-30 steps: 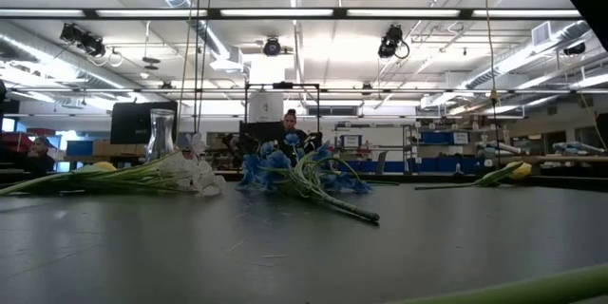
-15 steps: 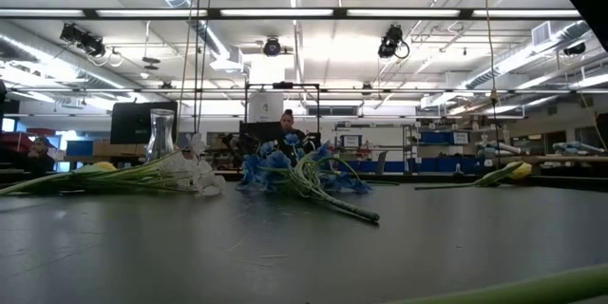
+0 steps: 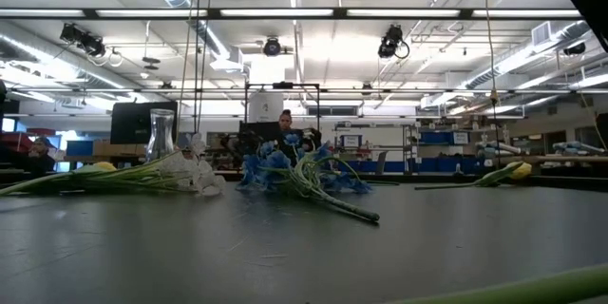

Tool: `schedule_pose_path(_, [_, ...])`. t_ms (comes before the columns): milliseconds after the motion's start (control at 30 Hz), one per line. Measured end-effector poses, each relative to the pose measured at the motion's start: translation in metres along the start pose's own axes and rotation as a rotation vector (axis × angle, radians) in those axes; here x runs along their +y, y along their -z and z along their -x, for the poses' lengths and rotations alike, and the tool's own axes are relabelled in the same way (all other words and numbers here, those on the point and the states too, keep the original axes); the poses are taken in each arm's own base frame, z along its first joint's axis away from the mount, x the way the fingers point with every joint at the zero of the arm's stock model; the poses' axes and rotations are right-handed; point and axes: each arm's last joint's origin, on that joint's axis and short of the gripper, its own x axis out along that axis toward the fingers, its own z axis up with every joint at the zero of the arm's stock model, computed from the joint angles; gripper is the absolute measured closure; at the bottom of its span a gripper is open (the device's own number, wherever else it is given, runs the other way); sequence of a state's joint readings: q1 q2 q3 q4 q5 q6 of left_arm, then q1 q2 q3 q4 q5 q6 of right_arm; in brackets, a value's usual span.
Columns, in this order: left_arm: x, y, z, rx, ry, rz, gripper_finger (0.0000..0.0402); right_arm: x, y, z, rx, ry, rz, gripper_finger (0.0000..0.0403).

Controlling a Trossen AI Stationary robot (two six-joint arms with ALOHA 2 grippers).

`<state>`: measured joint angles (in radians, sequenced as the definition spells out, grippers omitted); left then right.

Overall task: Sort flowers into vase by color
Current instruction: Put the right white flowers into the transparent vase

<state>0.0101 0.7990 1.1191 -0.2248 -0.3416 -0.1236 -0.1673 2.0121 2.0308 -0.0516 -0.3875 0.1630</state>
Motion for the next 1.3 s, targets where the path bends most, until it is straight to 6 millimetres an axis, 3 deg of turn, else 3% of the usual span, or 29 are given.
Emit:
schedule_pose_path(233, [0.007, -0.006, 0.018, -0.021, -0.038, -0.007, 0.0391, 0.008, -0.023, 0.046, 0.151, 0.18, 0.114, 0.0284])
schedule_pose_path(400, [0.01, -0.007, 0.025, -0.026, -0.06, -0.007, 0.0393, 0.013, -0.037, 0.096, 0.172, 0.266, 0.131, 0.0288])
schedule_pose_path(633, [0.01, -0.007, 0.026, -0.025, -0.064, -0.008, 0.0393, 0.027, -0.024, 0.177, 0.071, 0.381, 0.089, 0.0314])
schedule_pose_path(767, [0.01, -0.007, 0.027, -0.027, -0.063, -0.007, 0.0392, 0.043, -0.019, 0.211, -0.052, 0.346, 0.055, 0.0333])
schedule_pose_path(967, [0.01, -0.007, 0.026, -0.027, -0.063, -0.008, 0.0388, 0.053, -0.018, 0.23, -0.14, 0.345, 0.054, 0.0339])
schedule_pose_path(1300, [0.012, -0.005, 0.026, -0.002, -0.098, -0.078, 0.039, 0.054, -0.019, 0.228, -0.159, 0.35, 0.059, 0.0339])
